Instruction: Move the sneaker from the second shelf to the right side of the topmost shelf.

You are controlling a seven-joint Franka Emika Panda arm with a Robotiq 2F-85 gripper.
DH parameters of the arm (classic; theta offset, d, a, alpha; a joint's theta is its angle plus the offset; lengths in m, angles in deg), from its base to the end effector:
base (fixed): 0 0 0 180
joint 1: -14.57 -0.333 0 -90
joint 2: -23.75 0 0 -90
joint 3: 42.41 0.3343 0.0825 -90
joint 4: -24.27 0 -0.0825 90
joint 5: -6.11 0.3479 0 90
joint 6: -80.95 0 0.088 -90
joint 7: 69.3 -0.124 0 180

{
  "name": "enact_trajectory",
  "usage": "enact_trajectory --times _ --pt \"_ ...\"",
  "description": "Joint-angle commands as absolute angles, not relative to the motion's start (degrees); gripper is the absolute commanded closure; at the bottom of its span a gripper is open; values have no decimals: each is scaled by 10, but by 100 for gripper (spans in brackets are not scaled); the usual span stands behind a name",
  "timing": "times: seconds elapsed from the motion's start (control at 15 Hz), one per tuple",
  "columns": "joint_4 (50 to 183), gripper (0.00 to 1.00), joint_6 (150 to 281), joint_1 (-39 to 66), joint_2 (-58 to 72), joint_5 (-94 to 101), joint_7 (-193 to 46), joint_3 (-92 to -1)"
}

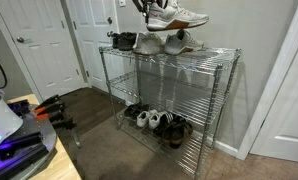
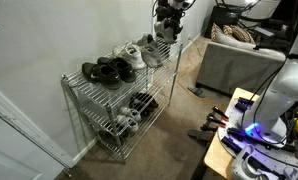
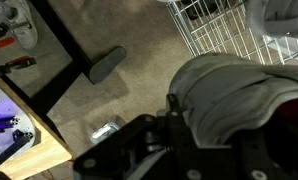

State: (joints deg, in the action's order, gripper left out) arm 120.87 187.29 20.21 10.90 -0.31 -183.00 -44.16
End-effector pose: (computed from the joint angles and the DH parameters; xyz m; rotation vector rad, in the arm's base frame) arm 0.5855 -0.0851 0.4746 1.5354 -2.6109 0.0884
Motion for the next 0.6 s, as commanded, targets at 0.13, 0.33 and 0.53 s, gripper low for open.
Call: enact_trajectory --times 0.13,0.33,0.53 --pt "1149 94 1850 196 70 20 -1828 -475" --pt "1083 94 1821 197 22 27 -1830 -485" --pt "1013 94 1779 197 -30 41 -1830 -490"
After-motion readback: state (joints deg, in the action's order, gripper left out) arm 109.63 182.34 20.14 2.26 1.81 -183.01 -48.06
